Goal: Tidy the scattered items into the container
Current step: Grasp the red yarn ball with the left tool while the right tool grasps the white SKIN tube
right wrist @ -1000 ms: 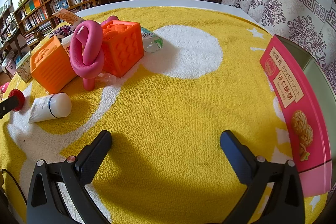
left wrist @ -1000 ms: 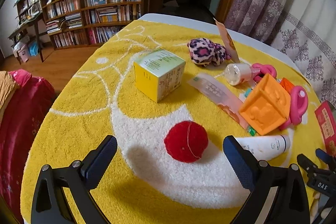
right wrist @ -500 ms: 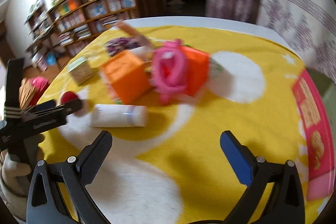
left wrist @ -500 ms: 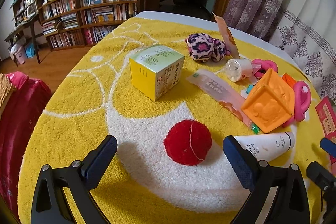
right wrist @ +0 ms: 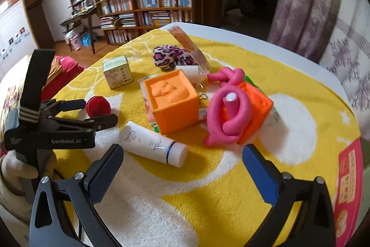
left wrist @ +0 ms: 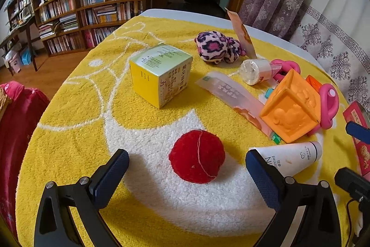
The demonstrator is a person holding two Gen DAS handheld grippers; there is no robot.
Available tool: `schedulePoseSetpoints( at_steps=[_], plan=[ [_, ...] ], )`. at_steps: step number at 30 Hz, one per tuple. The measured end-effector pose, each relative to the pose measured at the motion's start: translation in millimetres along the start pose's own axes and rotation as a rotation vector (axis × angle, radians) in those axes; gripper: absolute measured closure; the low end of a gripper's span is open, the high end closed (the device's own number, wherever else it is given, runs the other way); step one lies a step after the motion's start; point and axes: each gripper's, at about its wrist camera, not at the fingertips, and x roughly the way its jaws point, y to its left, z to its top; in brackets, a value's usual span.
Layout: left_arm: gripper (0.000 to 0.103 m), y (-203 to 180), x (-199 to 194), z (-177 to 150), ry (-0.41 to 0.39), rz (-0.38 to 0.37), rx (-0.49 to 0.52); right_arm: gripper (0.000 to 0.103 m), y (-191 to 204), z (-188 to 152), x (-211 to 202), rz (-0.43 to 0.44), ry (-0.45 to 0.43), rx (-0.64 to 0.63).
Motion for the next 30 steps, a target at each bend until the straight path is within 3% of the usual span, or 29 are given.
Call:
schedulePoseSetpoints(
  at_steps=[7, 20, 30],
  plan=[
    [0.006, 0.7, 0.0, 0.2, -0.005, -0.004, -0.005, 0.002, 6.4, -3.3, 11.2, 0.025, 0.022, -0.064],
    [0.064, 2.3, -4.1, 0.7, -0.03, -0.015, -0.009, 0.002, 7.3, 0.4, 21.5, 0.091, 0.019, -0.134],
    [0.064, 0.4, -4.7, 0.4, -0.032, -0.014, -0.004, 0.004, 19.6, 9.0, 32.1, 0.136, 0.038, -0.247]
  ],
)
